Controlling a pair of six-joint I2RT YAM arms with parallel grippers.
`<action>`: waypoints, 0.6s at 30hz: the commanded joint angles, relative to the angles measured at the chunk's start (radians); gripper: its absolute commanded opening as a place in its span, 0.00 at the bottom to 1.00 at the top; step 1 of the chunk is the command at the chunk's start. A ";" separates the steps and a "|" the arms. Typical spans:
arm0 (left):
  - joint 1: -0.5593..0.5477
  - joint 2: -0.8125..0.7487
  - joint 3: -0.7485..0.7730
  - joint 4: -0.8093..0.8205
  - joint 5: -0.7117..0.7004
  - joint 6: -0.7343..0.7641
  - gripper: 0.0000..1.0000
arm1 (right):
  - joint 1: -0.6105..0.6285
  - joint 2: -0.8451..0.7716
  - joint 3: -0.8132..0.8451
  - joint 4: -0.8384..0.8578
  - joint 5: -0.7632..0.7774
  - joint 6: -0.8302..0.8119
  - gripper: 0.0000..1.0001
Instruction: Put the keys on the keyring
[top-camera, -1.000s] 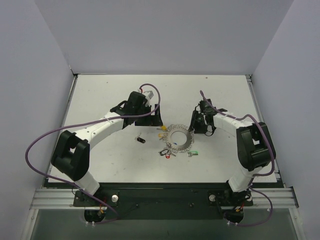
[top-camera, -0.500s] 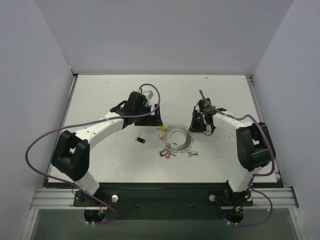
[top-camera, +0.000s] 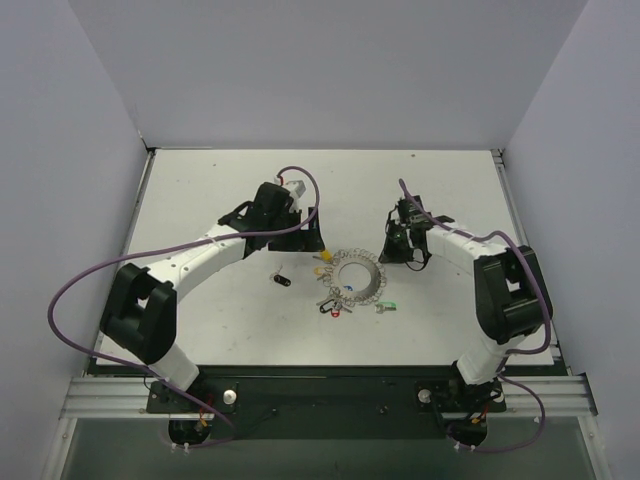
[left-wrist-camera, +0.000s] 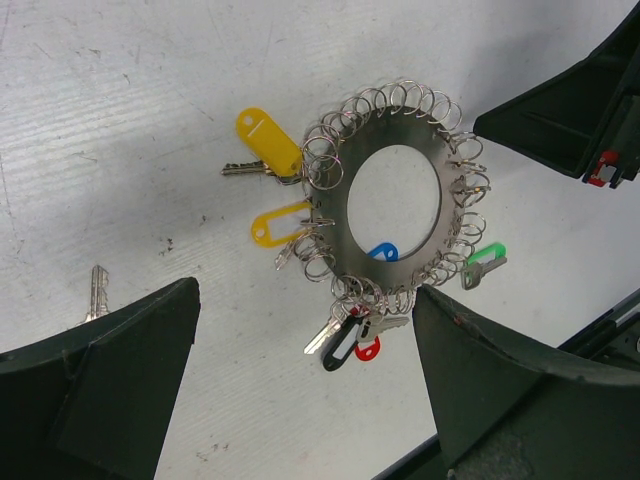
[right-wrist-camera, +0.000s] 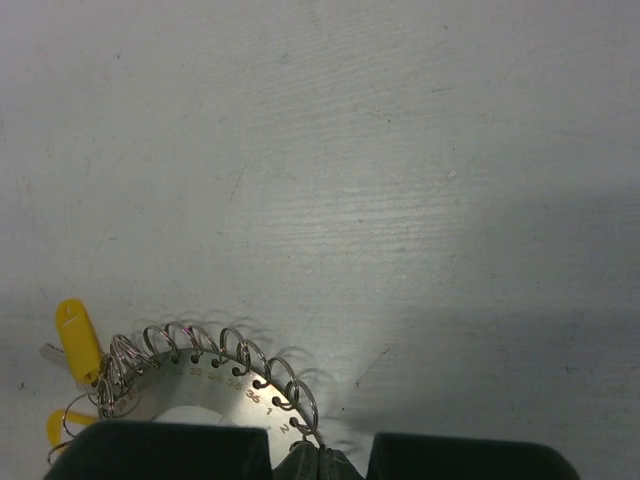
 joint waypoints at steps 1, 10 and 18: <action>0.004 -0.049 -0.003 0.003 -0.013 0.010 0.97 | 0.004 -0.059 -0.003 -0.014 0.008 -0.020 0.07; 0.004 -0.057 -0.013 0.003 -0.013 0.012 0.98 | 0.004 -0.063 -0.026 -0.009 -0.002 -0.034 0.43; 0.004 -0.071 -0.026 0.006 -0.013 0.009 0.98 | 0.004 -0.063 -0.043 -0.007 -0.036 -0.040 0.41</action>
